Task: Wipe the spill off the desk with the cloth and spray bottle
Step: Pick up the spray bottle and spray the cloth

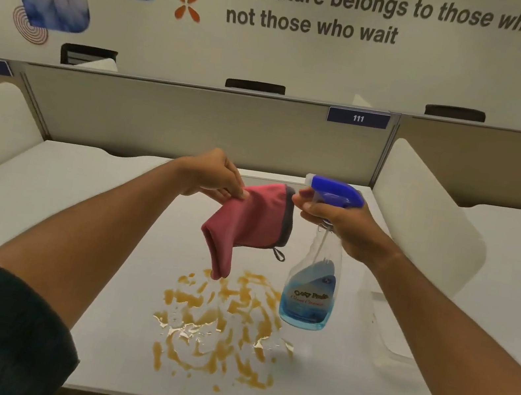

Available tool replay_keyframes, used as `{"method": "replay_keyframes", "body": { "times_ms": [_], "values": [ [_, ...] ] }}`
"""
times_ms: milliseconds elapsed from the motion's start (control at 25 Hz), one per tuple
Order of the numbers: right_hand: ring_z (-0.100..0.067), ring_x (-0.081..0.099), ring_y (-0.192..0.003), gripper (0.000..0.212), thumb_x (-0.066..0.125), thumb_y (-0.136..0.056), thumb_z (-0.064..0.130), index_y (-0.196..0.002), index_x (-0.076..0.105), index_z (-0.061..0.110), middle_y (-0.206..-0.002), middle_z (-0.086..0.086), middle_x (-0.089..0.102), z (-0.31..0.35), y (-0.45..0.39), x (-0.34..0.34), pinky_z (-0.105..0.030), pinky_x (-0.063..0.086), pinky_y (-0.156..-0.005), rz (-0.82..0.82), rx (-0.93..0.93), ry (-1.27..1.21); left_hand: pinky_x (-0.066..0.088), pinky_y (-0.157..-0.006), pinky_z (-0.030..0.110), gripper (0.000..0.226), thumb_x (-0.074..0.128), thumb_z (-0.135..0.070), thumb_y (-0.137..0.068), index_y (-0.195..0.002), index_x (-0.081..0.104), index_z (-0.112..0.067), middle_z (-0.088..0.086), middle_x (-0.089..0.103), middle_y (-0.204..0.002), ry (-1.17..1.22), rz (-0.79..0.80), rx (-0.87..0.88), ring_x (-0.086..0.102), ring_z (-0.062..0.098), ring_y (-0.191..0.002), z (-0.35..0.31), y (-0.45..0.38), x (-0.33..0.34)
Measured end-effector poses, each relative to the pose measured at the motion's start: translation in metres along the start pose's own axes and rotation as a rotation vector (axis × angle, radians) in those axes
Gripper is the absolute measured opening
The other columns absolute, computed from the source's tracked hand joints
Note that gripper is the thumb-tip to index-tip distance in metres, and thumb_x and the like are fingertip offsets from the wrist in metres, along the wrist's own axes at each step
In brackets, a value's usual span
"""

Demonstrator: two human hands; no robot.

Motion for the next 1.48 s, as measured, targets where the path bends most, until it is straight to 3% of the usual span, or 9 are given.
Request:
{"method": "replay_keyframes", "body": {
  "times_ms": [280,400,560,720,800,920,1080,1360,1480],
  "values": [
    [-0.010,0.071,-0.075,0.019,0.070,-0.081,0.001,-0.087,0.070,0.018,-0.076,0.004,0.073,-0.009,0.001,0.102,-0.017,0.054,-0.062,0.014,0.007,0.128,0.055,-0.053,0.021,0.008,0.080,0.001,-0.073,-0.077,0.073,-0.001,0.006,0.073,-0.063,0.038,-0.029,0.001,0.070,0.012,-0.057,0.029,0.013,-0.059],
    [-0.008,0.070,-0.070,0.019,0.066,-0.076,-0.005,-0.088,0.069,0.010,-0.078,-0.003,0.072,-0.014,0.000,0.134,-0.015,0.053,-0.059,-0.009,0.034,0.150,0.056,-0.054,0.021,0.009,0.080,-0.001,-0.073,-0.079,0.073,-0.001,0.008,0.073,-0.069,0.034,-0.032,0.004,0.071,0.013,-0.059,0.038,0.014,-0.081],
    [-0.017,0.067,-0.075,0.031,0.066,-0.072,-0.006,-0.103,0.063,-0.002,-0.090,-0.017,0.069,-0.020,-0.005,0.159,-0.023,0.056,-0.061,-0.086,0.074,0.169,0.055,-0.053,0.020,0.011,0.080,-0.003,-0.073,-0.080,0.072,-0.001,0.011,0.073,-0.078,0.017,-0.034,0.023,0.071,0.013,-0.060,0.043,0.010,-0.100],
    [-0.021,0.065,-0.069,0.021,0.062,-0.073,-0.007,-0.086,0.063,0.010,-0.075,-0.012,0.065,-0.021,-0.010,0.171,-0.028,0.059,-0.061,-0.165,0.080,0.164,0.055,-0.053,0.021,0.014,0.080,-0.003,-0.074,-0.085,0.072,0.002,0.013,0.073,-0.082,0.021,-0.024,0.032,0.071,0.013,-0.061,0.045,0.009,-0.103],
    [-0.020,0.065,-0.070,0.026,0.063,-0.072,-0.004,-0.095,0.063,0.007,-0.078,-0.011,0.066,-0.025,-0.015,0.163,-0.023,0.057,-0.057,-0.224,0.117,0.132,0.056,-0.055,0.021,0.016,0.080,-0.003,-0.074,-0.087,0.072,0.002,0.012,0.073,-0.081,0.029,-0.017,0.035,0.071,0.014,-0.064,0.044,0.010,-0.104],
    [-0.017,0.066,-0.080,0.053,0.069,-0.070,-0.001,-0.121,0.055,0.004,-0.100,-0.014,0.067,-0.036,-0.020,0.134,-0.021,0.055,-0.055,-0.344,0.229,0.031,0.055,-0.055,0.020,0.012,0.081,-0.001,-0.072,-0.081,0.072,0.000,0.007,0.072,-0.071,0.077,-0.001,0.035,0.070,0.011,-0.059,0.043,0.010,-0.104],
    [-0.018,0.066,-0.079,0.059,0.067,-0.070,-0.004,-0.125,0.049,0.006,-0.096,-0.012,0.066,-0.040,-0.017,0.104,-0.026,0.055,-0.058,-0.462,0.250,0.015,0.055,-0.055,0.019,0.013,0.081,-0.001,-0.072,-0.080,0.072,-0.001,0.003,0.072,-0.062,0.105,0.012,0.038,0.069,0.009,-0.057,0.038,0.009,-0.100],
    [-0.013,0.066,-0.068,0.027,0.067,-0.072,-0.004,-0.095,0.066,0.010,-0.082,-0.008,0.069,-0.029,-0.007,0.129,-0.018,0.052,-0.055,-0.159,0.093,0.202,0.055,-0.052,0.020,0.012,0.080,0.000,-0.072,-0.081,0.071,0.000,0.008,0.072,-0.071,0.110,-0.037,0.036,0.070,0.011,-0.056,0.028,0.006,-0.090],
    [-0.018,0.067,-0.071,0.029,0.065,-0.072,-0.007,-0.099,0.064,0.003,-0.080,-0.011,0.068,-0.035,-0.003,0.135,-0.025,0.057,-0.061,-0.161,0.095,0.172,0.055,-0.052,0.020,0.013,0.079,-0.002,-0.073,-0.083,0.070,0.000,0.010,0.071,-0.078,0.098,-0.049,0.032,0.071,0.012,-0.056,0.024,0.003,-0.084]
  ]
}}
Point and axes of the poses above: each hand's wrist, its own y-axis away from the middle knuckle, its own x-axis out of the palm, z = x × y, the point moved 9 cm from there along -y, towards the middle knuckle
